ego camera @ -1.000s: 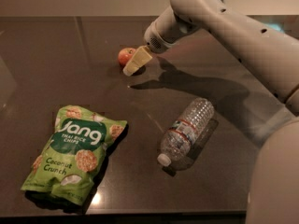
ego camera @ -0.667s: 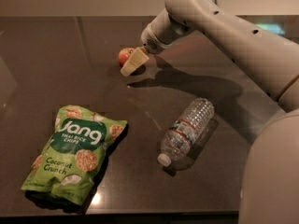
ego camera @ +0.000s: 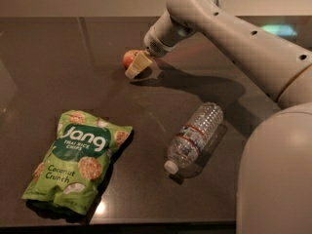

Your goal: Move apple near water bottle

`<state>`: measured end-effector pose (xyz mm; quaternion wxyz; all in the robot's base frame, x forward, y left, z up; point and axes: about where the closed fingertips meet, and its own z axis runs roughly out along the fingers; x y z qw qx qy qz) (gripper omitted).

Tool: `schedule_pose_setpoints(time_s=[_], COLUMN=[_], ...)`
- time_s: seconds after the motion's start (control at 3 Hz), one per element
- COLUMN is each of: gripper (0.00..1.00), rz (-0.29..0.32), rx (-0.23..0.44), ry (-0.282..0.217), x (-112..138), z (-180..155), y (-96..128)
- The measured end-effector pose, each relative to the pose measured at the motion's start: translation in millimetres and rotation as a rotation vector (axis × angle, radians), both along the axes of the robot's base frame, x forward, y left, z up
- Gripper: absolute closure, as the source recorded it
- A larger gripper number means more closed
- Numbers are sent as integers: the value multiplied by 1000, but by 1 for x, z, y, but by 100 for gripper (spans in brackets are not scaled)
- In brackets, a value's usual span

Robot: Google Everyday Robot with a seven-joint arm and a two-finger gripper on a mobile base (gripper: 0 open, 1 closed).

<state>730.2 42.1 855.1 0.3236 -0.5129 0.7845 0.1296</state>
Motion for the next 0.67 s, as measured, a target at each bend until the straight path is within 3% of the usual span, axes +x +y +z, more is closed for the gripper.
schedule_pose_setpoints(time_s=[0.67], gripper=[63], rz=[31], rx=[31], ry=[5], x=[-9], z=[9], y=[6])
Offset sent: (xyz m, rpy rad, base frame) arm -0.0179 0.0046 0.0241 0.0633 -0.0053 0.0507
